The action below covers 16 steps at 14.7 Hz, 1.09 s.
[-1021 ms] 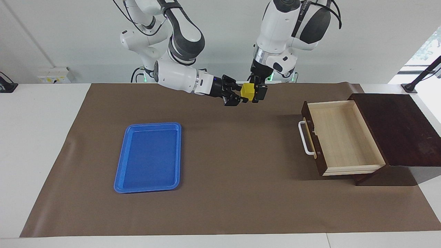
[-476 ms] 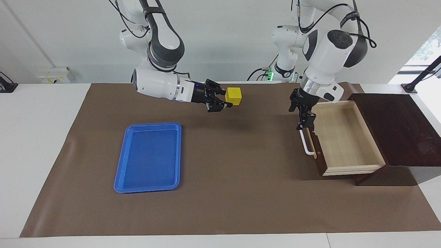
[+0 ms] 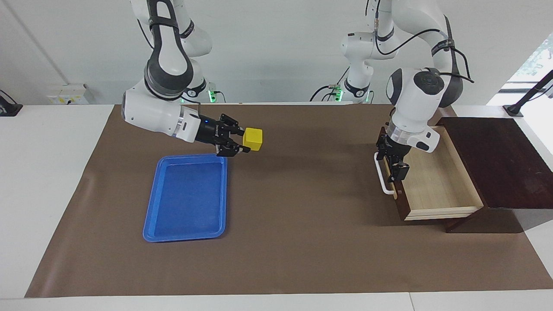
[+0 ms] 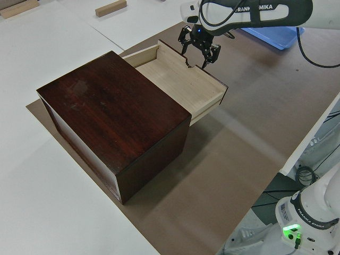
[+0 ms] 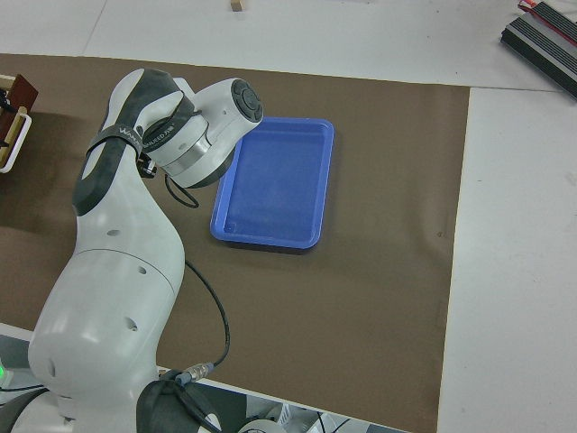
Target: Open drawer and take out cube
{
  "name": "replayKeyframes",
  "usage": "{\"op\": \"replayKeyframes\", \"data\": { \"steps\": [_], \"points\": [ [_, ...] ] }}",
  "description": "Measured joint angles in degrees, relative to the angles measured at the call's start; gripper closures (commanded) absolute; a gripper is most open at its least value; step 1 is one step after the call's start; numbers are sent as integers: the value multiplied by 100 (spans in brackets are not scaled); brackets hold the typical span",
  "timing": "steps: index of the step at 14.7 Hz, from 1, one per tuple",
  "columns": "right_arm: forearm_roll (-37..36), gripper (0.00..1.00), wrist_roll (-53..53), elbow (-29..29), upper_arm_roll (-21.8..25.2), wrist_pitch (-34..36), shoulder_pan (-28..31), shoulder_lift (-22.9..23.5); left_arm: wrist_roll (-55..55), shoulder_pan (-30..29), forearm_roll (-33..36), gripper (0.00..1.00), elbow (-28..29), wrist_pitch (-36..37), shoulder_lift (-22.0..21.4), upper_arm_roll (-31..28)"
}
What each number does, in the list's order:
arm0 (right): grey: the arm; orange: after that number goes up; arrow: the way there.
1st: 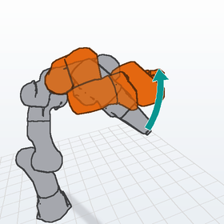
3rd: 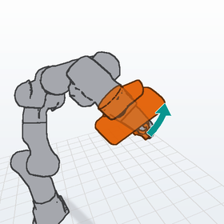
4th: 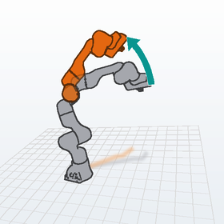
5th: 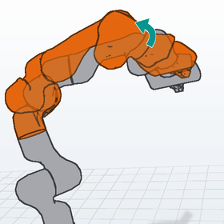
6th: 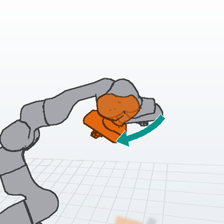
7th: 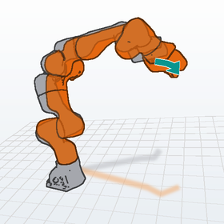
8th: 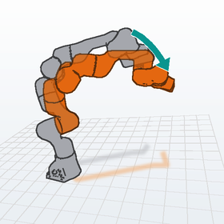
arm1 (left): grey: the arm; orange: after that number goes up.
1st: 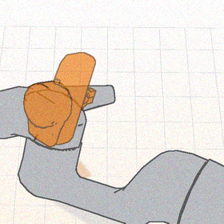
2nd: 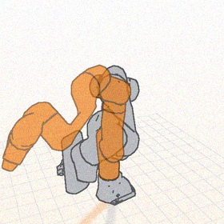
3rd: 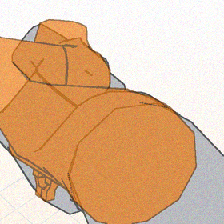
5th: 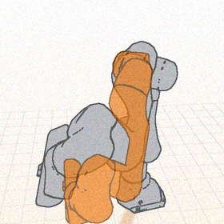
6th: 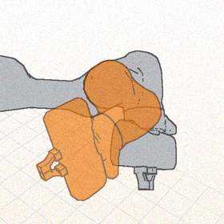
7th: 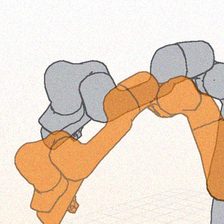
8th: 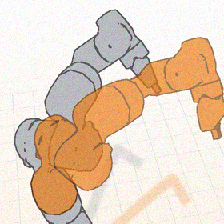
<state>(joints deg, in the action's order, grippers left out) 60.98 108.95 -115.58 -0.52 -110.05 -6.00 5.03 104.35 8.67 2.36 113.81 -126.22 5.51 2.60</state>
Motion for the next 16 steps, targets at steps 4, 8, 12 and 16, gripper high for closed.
{"op": "replayKeyframes", "data": {
  "steps": [4, 8, 12, 16],
  "points": [
    [-222, 100, 343, -311, 8, 22, 644, 22, -373, -131, -10, 0, 46, -121, -20, 75],
    [-232, 100, 1317, -561, 12, 17, 1195, 546, -730, -304, 116, 0, 25, -149, -47, 150],
    [-232, 100, 2467, -556, 18, -51, 1592, 1185, -1054, -608, 120, 0, -51, -90, -85, 213],
    [-232, 100, 2920, -469, 14, -185, 1654, 1379, -1669, -1278, 311, 0, -183, -50, -74, 108]
  ]
}}
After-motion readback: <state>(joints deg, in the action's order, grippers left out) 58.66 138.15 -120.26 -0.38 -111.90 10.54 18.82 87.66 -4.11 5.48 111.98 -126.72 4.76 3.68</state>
